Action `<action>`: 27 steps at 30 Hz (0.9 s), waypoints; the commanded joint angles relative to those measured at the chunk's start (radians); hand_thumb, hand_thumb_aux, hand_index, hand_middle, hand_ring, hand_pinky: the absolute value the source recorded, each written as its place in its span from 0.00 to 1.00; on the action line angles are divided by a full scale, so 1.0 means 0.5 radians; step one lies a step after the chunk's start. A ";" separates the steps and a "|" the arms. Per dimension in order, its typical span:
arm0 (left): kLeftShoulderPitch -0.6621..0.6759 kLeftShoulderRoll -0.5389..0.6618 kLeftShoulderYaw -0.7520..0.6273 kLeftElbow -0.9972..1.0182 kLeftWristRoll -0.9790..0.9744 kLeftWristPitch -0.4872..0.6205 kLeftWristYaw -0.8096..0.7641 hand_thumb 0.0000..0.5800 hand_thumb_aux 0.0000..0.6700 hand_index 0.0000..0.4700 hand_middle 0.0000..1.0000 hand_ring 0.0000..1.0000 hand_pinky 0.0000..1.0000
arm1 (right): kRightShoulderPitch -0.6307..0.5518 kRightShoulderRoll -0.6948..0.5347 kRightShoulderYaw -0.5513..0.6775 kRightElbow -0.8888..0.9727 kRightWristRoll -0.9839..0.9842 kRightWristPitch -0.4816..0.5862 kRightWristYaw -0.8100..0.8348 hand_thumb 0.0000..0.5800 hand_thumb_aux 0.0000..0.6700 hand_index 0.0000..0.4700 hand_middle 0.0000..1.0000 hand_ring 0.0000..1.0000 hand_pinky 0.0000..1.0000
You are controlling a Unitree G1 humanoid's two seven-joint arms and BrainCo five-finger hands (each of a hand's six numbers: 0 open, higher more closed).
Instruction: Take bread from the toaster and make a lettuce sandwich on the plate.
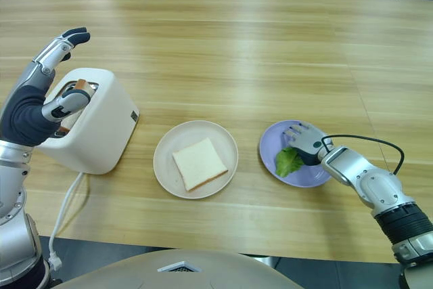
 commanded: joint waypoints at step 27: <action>0.213 0.168 -0.255 1.477 1.258 -0.266 0.591 0.00 0.00 0.00 0.00 0.00 0.00 | -0.211 0.878 0.345 -0.319 0.404 -0.159 0.104 1.00 1.00 0.98 0.00 0.00 0.00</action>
